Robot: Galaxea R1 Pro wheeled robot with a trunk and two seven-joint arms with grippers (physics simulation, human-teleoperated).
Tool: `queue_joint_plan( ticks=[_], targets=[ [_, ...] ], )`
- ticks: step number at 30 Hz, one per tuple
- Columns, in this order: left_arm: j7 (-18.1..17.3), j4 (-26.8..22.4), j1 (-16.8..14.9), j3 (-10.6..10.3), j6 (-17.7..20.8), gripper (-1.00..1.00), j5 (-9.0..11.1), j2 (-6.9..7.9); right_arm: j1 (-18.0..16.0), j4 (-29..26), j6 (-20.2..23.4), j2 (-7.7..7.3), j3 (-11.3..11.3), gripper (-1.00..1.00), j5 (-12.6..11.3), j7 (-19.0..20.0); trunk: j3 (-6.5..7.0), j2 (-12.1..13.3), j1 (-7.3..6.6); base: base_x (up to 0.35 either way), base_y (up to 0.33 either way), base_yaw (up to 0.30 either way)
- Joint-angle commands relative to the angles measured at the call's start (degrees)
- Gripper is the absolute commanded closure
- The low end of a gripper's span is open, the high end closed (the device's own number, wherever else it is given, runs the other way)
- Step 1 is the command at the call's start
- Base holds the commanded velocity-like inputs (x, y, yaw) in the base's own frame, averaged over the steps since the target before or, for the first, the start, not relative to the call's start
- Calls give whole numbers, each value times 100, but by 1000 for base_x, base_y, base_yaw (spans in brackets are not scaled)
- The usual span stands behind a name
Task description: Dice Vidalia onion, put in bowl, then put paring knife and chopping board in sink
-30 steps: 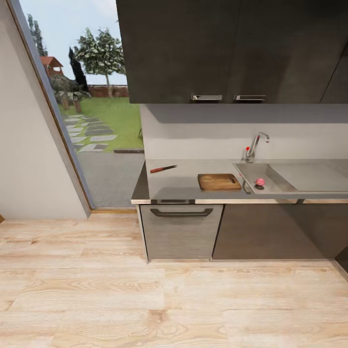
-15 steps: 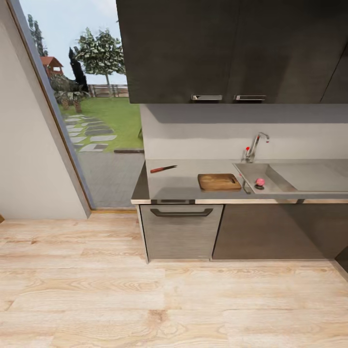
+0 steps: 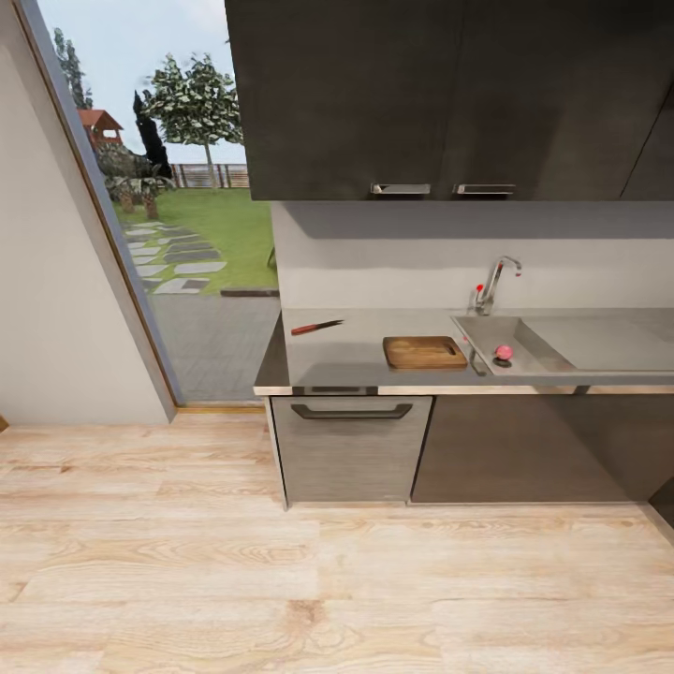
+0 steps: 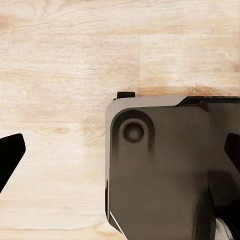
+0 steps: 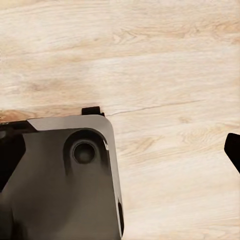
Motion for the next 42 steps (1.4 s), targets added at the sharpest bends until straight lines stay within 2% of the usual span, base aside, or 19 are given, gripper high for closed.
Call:
queue_joint_plan(
  ticks=[1,9,19,21,26,27,28,29,30,31,32,34,35,37,40,42],
  targets=[
    [0,3,-4,11,-18,-100,1,-1,-5,3,-23,-1,-45,-100,53,-1,-11,-11,3,0,0,0],
    [3,3,-5,10,-18,-100,1,-1,0,78,-23,78,-28,-100,57,8,-11,-11,3,0,0,0],
    [1,10,-5,10,-18,-100,1,-1,3,511,-188,-24,23,-100,52,0,-11,-11,3,0,0,0],
    [2,11,-6,10,-18,-100,1,-1,2,529,-183,-11,116,-100,51,0,-11,-11,3,0,0,0],
    [3,10,-6,10,-18,-100,1,-1,4,554,-168,-9,705,-100,-48,-1,-11,-11,3,0,0,0],
    [3,9,-6,10,-18,-100,1,-1,4,555,-169,-12,914,-100,-194,-1,-11,-11,3,0,0,0],
    [4,10,-6,10,-18,-100,1,-1,4,557,-170,-19,1136,-100,-449,-1,-11,-11,3,0,0,0],
    [3,11,-6,10,-18,-100,1,-1,4,557,-167,-27,1374,-100,-818,-1,-11,-11,3,0,0,0],
    [4,11,-6,10,-18,-100,1,-1,4,557,-166,-30,1501,-100,-1036,-1,-11,-11,3,0,0,0],
    [2,11,-6,10,-18,-100,1,-1,4,557,-165,-34,1779,-100,-1489,-1,-11,-11,3,0,0,0],
    [1,11,-6,10,-18,-100,1,-1,4,555,-163,-34,1928,-100,-1711,-1,-11,-11,3,0,0,0],
    [2,9,-6,7,-18,-100,1,-1,4,546,-158,-33,2553,-100,-2472,-1,-11,-11,3,0,0,0],
    [3,8,-6,8,-18,-100,1,-1,4,545,-157,-32,2695,-100,-2628,-1,-11,-11,3,0,0,0],
    [1,5,-6,9,-18,-100,1,-1,4,542,-155,-32,3122,-100,-3164,-1,-11,-11,3,0,0,0],
    [3,4,-4,10,-18,-100,1,-1,4,542,-154,-37,3380,-100,-3608,-1,-11,-11,3,0,0,0],
    [2,3,-5,9,-18,-100,1,-1,4,549,-156,-41,3681,-100,-3992,-1,-11,-11,3,0,0,0]
  ],
)
